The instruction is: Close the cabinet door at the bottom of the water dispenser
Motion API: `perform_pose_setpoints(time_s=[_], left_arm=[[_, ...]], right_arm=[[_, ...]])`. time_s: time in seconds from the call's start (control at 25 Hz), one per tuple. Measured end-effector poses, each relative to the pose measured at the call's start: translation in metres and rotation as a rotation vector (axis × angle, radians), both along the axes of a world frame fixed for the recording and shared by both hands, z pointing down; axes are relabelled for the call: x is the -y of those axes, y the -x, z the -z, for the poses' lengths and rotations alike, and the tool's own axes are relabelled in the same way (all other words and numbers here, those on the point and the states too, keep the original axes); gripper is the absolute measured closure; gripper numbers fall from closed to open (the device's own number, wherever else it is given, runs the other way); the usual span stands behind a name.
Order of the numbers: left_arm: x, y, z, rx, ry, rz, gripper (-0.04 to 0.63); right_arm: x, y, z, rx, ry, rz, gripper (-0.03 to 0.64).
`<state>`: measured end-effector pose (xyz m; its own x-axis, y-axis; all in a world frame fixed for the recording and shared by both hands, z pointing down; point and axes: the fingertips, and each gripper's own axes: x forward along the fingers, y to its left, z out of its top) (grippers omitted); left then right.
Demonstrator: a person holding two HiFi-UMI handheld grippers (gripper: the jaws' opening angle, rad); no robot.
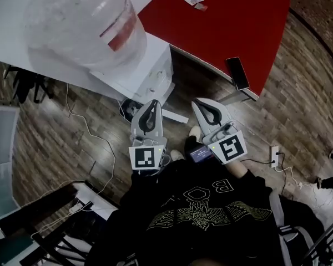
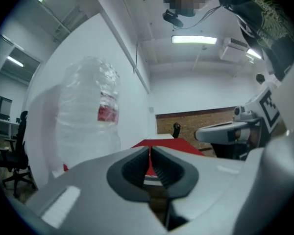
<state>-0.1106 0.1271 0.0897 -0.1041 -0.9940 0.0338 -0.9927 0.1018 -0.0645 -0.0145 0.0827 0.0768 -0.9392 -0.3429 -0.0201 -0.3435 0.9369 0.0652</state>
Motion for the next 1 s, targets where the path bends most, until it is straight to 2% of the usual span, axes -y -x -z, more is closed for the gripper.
perform_pose_setpoints(time_s=[0.08,0.16,0.28,0.52,0.68,0.88,1.0], left_arm=[[0.025,-0.001,-0.012,-0.001,0.004,-0.039,0.584],[0.044,-0.006,-0.028,0.008,0.018,-0.084,0.525],[0.071,-0.011,-0.083,0.04,0.131,-0.145,0.525],[0.096,-0.011,-0.244,-0.03,0.362,-0.155,0.549],[0.084,-0.007,-0.353,-0.087,0.529,-0.123,0.549],[0.05,-0.002,-0.472,-0.089,0.75,-0.084,0.549],[0.035,-0.003,-0.516,-0.094,0.82,-0.086,0.551]], right_arm=[[0.018,0.001,-0.013,-0.011,0.015,-0.004,0.617],[0.031,0.002,-0.033,-0.03,0.031,0.006,0.617],[0.051,0.006,-0.069,-0.077,0.046,0.003,0.617],[0.091,-0.009,-0.153,-0.073,0.142,-0.064,0.615],[0.087,-0.011,-0.215,-0.098,0.188,-0.086,0.614],[0.068,-0.017,-0.262,-0.054,0.275,-0.142,0.614],[0.044,-0.021,-0.29,-0.086,0.325,-0.14,0.614]])
